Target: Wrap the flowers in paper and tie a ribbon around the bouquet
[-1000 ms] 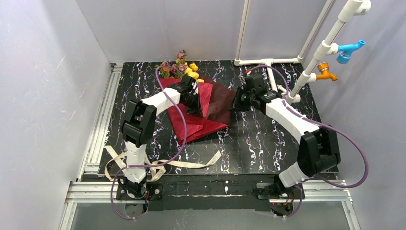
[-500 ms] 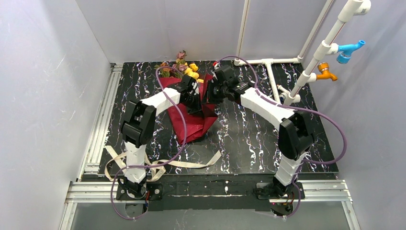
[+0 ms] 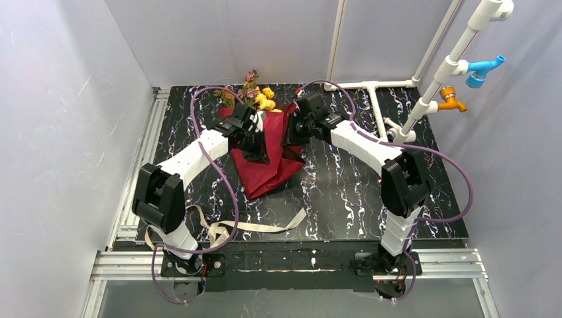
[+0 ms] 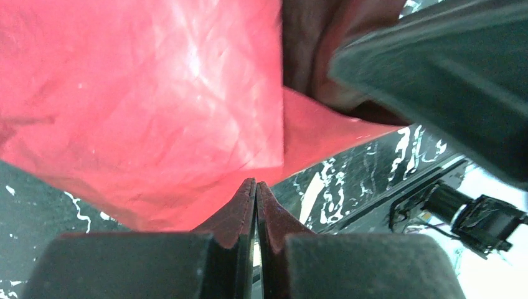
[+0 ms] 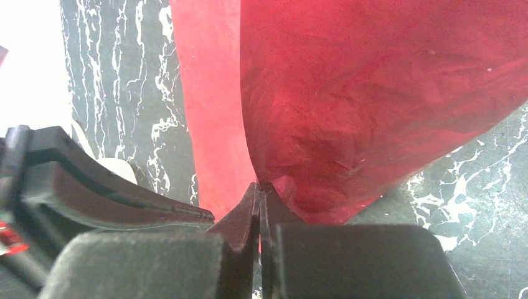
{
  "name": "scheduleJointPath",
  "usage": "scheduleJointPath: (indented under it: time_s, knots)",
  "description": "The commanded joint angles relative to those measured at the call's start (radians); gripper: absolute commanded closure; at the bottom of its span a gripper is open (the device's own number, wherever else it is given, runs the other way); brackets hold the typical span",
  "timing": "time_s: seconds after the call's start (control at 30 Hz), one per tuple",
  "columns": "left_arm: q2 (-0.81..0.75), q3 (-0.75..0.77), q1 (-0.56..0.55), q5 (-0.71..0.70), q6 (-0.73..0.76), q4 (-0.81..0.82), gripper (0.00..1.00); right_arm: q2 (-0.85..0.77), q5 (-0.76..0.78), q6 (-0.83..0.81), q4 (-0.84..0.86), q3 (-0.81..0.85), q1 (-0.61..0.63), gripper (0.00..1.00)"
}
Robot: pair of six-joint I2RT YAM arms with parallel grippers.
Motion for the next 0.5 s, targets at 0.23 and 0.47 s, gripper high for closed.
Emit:
scheduleJointPath:
  time_s: [0.23, 0.47]
  knots:
    - [-0.017, -0.205, -0.002, 0.043, -0.025, 0.115, 1.00, -0.041, 0.013, 0.005, -0.003, 0.024, -0.004, 0.99]
    - [0.083, -0.206, -0.041, 0.123, -0.041, 0.203, 1.00, -0.094, 0.025, 0.034, 0.009, -0.020, -0.016, 0.99]
